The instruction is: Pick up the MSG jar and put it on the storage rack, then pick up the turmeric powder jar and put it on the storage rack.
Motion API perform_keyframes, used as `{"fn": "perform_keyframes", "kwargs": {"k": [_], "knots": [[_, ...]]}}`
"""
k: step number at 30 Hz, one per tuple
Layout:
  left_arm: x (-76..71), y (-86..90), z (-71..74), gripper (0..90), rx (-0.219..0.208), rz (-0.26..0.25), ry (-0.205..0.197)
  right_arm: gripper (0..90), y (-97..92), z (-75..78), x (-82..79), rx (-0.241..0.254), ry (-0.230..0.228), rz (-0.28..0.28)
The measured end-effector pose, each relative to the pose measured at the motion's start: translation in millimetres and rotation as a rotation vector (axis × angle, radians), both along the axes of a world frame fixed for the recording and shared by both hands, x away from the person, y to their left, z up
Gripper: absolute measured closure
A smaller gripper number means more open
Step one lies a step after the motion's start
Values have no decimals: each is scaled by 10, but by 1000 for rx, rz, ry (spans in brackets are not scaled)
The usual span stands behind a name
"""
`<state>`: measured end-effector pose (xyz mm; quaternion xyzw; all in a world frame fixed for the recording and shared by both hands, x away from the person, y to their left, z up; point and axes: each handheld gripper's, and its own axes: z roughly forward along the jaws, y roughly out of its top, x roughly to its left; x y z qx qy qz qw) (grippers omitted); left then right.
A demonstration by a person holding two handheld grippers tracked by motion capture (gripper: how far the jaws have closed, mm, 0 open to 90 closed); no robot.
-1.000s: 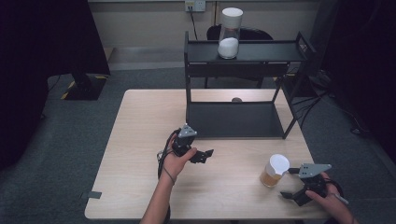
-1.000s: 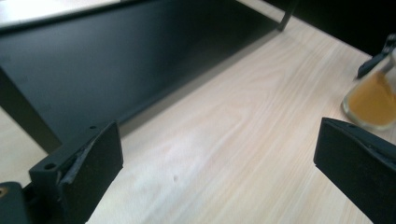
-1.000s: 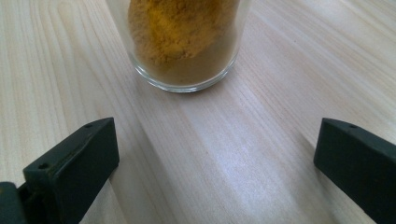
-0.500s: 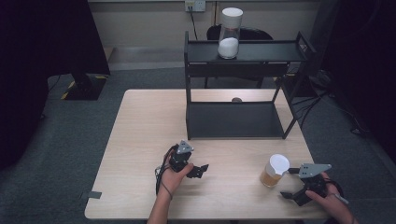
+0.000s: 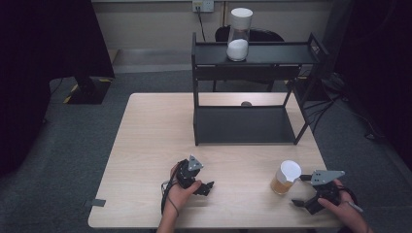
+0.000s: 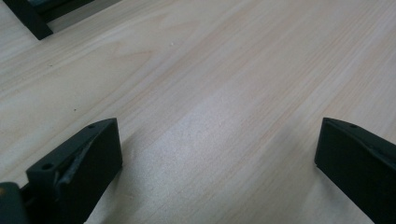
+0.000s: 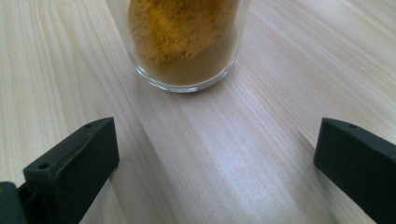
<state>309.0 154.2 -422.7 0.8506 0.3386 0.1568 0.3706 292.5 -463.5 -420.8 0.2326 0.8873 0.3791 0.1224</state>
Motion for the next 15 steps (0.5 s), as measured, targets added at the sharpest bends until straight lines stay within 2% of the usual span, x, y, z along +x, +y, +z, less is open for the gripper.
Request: {"fn": "perform_keyframes", "kwargs": {"k": [15], "knots": [[-6, -2, -4, 0, -1, 2, -2, 0, 16, 4, -13, -1, 1, -11]]}}
